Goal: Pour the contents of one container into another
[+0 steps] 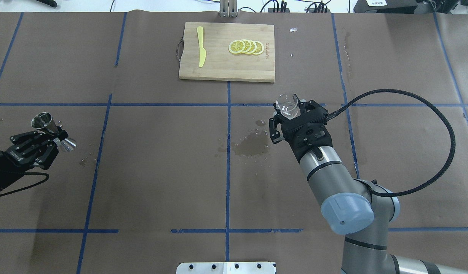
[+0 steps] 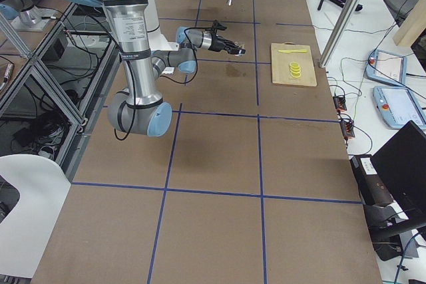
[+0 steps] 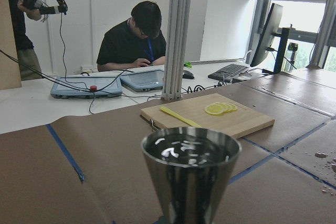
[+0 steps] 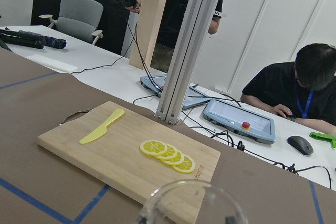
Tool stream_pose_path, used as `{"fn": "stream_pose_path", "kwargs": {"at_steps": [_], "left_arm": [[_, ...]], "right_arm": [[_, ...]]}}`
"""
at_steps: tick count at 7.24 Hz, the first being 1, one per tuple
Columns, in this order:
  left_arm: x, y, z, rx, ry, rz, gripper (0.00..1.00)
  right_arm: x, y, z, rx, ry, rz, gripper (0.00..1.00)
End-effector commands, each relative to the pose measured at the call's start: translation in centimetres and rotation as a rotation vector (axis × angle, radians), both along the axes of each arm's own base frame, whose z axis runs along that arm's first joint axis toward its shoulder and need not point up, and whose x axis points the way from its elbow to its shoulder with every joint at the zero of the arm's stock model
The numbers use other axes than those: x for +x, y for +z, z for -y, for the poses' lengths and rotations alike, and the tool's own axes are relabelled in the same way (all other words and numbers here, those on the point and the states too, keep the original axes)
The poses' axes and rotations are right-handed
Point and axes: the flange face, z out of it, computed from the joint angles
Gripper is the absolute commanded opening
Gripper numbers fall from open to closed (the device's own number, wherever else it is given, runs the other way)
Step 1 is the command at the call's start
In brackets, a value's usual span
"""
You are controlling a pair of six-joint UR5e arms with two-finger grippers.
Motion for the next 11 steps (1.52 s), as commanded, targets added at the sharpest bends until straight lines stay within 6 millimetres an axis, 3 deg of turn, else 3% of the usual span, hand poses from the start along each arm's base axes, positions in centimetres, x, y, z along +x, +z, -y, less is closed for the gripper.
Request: {"fn": "stream_pose_path", "kwargs": {"at_steps": [1, 3, 7, 8, 9, 11], "left_arm": [[2.9, 0.5, -3.6, -0.062, -0.112, 0.004, 0.00], [3.2, 1.0, -3.7, -0.081, -0.198, 0.052, 0.00], [3.5, 2.0, -3.7, -0.090, -0.197, 0.059, 0.00], [4.6, 3.7, -3.5, -0.116, -0.219, 0.058, 0.00], [5.9, 3.5, -3.1, -0.119, -0.261, 0.045, 0.00], [6.3, 3.2, -2.9, -0.124, -0.298, 0.047, 0.00]], "right_arm": [[0.0, 0.0, 0.0, 0.000, 0.000, 0.000, 0.00], [0.0, -0.1, 0.0, 0.001, 0.000, 0.003, 0.00], [0.1, -0.1, 0.0, 0.001, 0.000, 0.006, 0.00], [0.1, -0.1, 0.0, 0.001, 0.000, 0.006, 0.00], [0.2, -0.3, -0.1, 0.001, 0.000, 0.009, 0.00], [0.2, -0.3, -0.1, 0.002, 0.002, 0.010, 0.00]]}}
